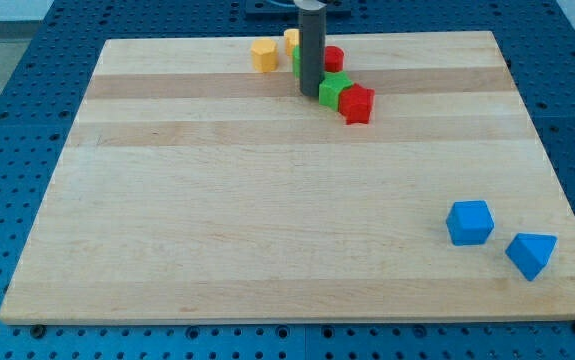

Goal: Separate the stars

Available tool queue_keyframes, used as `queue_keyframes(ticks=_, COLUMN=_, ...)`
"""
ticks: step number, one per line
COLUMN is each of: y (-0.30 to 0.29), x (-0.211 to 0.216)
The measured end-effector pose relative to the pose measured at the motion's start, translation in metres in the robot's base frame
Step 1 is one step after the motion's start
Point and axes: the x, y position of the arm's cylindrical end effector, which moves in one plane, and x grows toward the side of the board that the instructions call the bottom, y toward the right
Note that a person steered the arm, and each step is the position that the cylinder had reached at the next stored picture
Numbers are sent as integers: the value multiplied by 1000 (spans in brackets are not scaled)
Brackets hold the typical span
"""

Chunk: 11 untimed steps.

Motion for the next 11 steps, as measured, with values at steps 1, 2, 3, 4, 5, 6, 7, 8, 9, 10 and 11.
queue_keyframes(ticks=1, y=0, x=16)
queue_keyframes(ticks=2, y=-4, x=45)
queue_keyframes(ticks=3, y=-8, x=64)
queue_keyframes(ticks=4, y=15, x=55)
queue_keyframes(ticks=5, y=22, x=34)
queue_keyframes(ticks=6, y=24, x=21)
queue_keyframes(ticks=7, y=39, x=13)
queue_keyframes(ticks=8, y=58, x=13)
queue_keyframes(ticks=9, y=70, x=28)
queue_keyframes(ticks=10, y=77, x=53)
queue_keyframes(ticks=11, y=86, x=78)
